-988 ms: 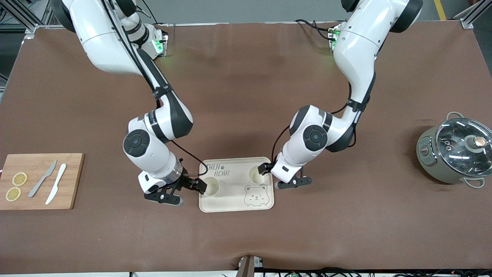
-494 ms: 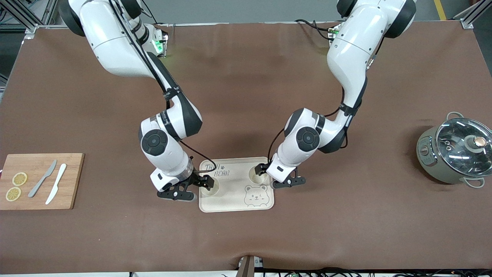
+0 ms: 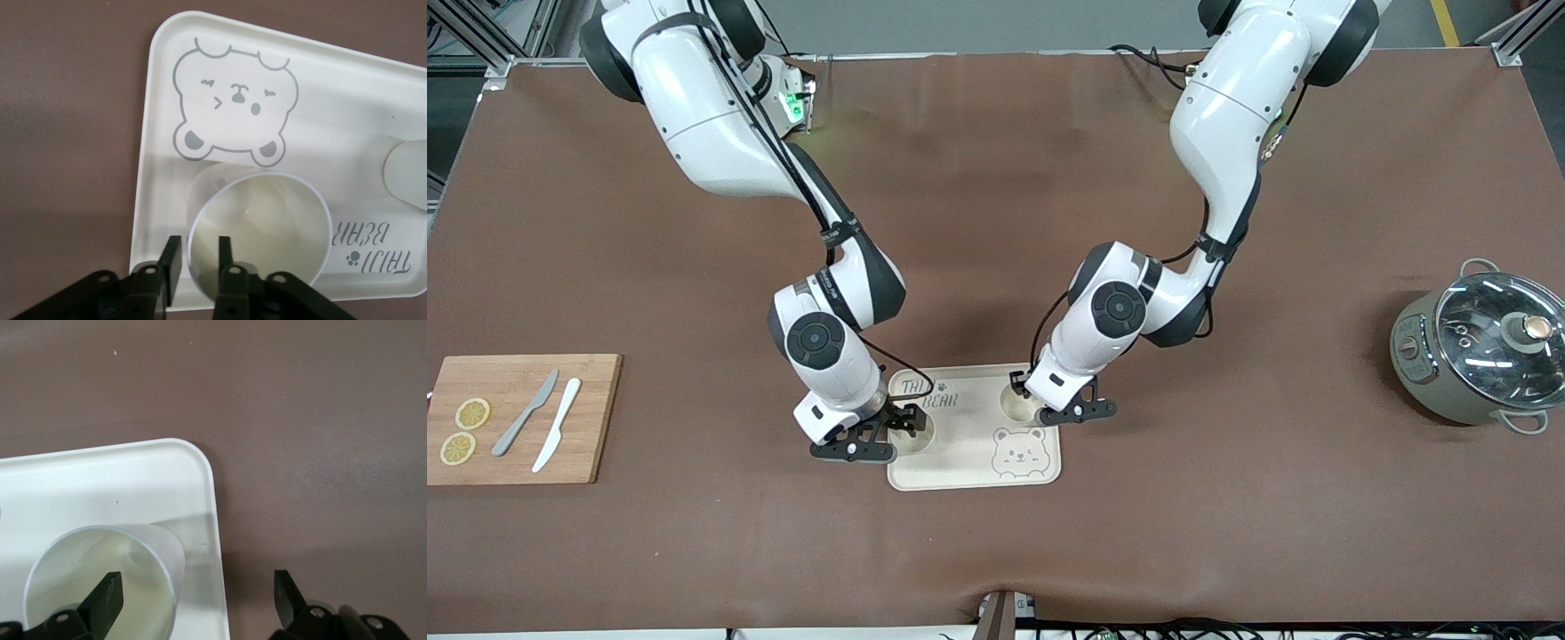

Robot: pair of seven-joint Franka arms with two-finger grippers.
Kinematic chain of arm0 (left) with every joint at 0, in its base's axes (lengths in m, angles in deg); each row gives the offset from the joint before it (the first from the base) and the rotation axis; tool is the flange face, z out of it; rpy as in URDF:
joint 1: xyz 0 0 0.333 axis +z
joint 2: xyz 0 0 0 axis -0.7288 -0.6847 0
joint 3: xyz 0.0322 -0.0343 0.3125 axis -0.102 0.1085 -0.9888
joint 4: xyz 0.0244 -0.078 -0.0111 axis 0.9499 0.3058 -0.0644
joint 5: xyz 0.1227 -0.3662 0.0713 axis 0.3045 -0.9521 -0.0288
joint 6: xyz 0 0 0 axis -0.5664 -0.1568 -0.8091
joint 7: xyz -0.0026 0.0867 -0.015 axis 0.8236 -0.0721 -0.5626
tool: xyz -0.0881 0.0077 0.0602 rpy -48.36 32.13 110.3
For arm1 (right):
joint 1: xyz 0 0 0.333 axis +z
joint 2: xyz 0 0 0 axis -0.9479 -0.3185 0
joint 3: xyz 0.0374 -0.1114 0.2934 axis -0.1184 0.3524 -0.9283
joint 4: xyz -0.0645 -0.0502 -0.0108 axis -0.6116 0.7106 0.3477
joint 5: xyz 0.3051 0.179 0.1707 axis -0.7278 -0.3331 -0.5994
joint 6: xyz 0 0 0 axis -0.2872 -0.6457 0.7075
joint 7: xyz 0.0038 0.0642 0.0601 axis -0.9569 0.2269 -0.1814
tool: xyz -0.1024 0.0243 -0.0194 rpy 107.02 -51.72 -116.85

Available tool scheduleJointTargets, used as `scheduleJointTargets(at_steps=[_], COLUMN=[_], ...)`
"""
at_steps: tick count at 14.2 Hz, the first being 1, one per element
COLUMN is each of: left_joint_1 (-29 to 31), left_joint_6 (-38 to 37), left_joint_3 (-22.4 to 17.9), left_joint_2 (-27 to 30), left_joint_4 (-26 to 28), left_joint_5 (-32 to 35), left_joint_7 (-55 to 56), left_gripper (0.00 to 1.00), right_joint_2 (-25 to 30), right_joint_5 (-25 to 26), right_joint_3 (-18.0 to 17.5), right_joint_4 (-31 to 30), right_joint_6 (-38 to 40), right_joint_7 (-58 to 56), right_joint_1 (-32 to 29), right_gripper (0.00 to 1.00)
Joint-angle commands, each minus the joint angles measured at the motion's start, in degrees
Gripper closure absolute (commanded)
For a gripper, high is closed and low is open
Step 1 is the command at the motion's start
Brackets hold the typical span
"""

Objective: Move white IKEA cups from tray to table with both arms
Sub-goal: 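Lift the cups off the tray with both grippers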

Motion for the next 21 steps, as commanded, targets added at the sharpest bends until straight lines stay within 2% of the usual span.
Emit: scheduleJointTargets(at_steps=[1,3,5,8,9,12,18,21], left_joint_1=[-1.2,-1.1,-0.6,0.7,0.8,0.9,7.0,11.1], left_joint_6=[1.8,2.0,1.9,0.2,-2.4,-11.1,-22.7,-26.8], left_joint_3=[-0.8,-0.8,-0.8,-1.8,-2.6,-5.5,-6.8,-6.9], left_joint_2=[-0.4,-0.4,-0.2,1.2,1.7,3.9,8.5,9.9], left_joint_4=[-0.4,-0.4,-0.6,-1.0,-1.1,-3.3,-3.5,-3.4], left_joint_5=[2.3,3.0,3.0,3.2,3.3,3.0,3.1,3.3], left_joint_7=[4.4,4.7,4.2,2.5,1.1,-3.7,-14.9,-21.3], left_gripper=[1.00,1.00,1.00,1.00,1.00,1.00,1.00,1.00], right_joint_2=[-1.3,-1.3,-1.2,-1.3,-1.3,-1.3,-1.3,0.7], right_joint_5=[1.6,1.3,1.0,1.1,1.1,1.2,1.1,0.4], right_joint_3=[0.5,0.4,0.4,0.3,0.4,0.4,0.3,-0.3], right_joint_4=[1.5,1.5,1.6,1.6,1.6,1.6,2.0,2.1], right_joint_6=[-0.6,-0.4,-0.4,-0.4,-0.4,-0.4,-0.4,0.7], right_joint_7=[2.7,3.1,3.3,6.1,7.4,7.9,7.9,8.0], right_joint_1=[0.8,0.8,0.8,0.7,0.7,0.7,0.8,0.8], right_gripper=[0.00,0.00,0.23,0.62,0.78,1.00,1.00,1.00])
